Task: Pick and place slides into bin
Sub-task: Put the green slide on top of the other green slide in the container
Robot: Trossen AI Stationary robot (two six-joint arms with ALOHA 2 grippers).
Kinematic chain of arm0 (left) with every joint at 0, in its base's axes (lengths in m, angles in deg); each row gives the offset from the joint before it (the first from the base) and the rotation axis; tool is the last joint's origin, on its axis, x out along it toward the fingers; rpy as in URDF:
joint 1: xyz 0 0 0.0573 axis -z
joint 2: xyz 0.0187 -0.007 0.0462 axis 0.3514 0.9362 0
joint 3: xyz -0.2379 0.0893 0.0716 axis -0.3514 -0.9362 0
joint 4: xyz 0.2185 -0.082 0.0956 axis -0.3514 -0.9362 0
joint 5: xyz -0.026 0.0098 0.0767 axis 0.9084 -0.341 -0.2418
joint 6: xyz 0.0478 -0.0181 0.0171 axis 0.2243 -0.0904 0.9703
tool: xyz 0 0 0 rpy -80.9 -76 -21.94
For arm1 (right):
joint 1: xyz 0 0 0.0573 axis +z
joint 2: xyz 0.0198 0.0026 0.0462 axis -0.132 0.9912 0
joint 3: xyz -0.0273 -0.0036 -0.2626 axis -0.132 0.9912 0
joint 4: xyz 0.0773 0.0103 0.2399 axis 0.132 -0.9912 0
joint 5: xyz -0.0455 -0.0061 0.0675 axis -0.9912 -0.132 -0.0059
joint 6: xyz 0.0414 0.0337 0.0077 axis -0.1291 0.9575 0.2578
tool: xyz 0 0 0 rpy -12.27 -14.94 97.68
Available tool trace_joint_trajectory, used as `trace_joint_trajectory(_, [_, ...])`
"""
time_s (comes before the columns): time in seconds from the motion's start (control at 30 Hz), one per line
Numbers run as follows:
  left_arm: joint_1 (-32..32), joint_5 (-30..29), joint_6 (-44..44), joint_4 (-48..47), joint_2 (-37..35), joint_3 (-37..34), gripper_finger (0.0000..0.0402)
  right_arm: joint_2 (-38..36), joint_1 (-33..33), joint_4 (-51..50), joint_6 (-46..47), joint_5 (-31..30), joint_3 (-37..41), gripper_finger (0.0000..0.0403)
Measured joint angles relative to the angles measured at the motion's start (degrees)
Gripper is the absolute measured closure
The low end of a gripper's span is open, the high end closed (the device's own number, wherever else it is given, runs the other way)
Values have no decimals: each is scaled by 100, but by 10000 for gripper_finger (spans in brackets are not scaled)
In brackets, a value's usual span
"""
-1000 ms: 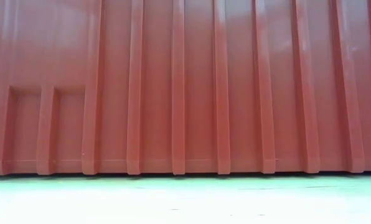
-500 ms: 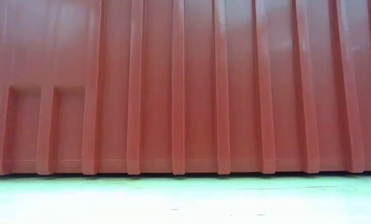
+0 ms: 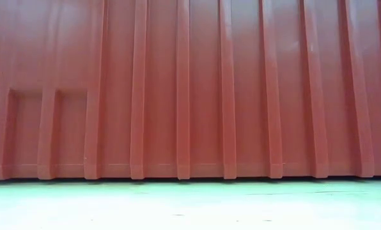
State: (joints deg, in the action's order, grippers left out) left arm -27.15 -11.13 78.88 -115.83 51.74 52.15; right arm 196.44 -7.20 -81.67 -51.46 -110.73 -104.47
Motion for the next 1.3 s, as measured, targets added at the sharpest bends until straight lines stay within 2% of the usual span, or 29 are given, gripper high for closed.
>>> trace_joint_trajectory(0.17, [-2,-90,102,69,-370,2,381,-134,4,18,534,62,0,312])
trace_joint_trajectory(0.23, [4,-423,106,66,-437,2,387,-195,0,27,824,69,0,365])
trace_joint_trajectory(0.3, [2,-742,111,57,-496,2,394,-292,0,45,1096,78,3,387])
trace_joint_trajectory(0.43, [-1,-894,263,41,-546,4,396,-743,58,136,1618,369,7,382])
trace_joint_trajectory(0.5, [5,-686,398,18,-529,2,391,-1161,129,236,1677,649,7,390])
trace_joint_trajectory(0.6, [9,-237,412,69,-487,4,378,-1923,229,588,1240,1268,7,391])
trace_joint_trajectory(0.8, [7,300,785,338,-354,-4,339,-3419,369,1469,431,2534,4,392])
trace_joint_trajectory(0.9, [7,881,896,906,-249,9,308,-4004,365,2167,124,3052,0,392])
trace_joint_trajectory(1.0, [6,1508,918,1513,-84,0,274,-4350,365,3038,-280,3499,-2,392])
trace_joint_trajectory(1.13, [24,2142,902,2492,141,1,236,-4420,329,3944,-524,4257,-13,392])
trace_joint_trajectory(1.3, [127,2903,773,3159,370,4,216,-4356,239,4079,-586,4323,-3,392])
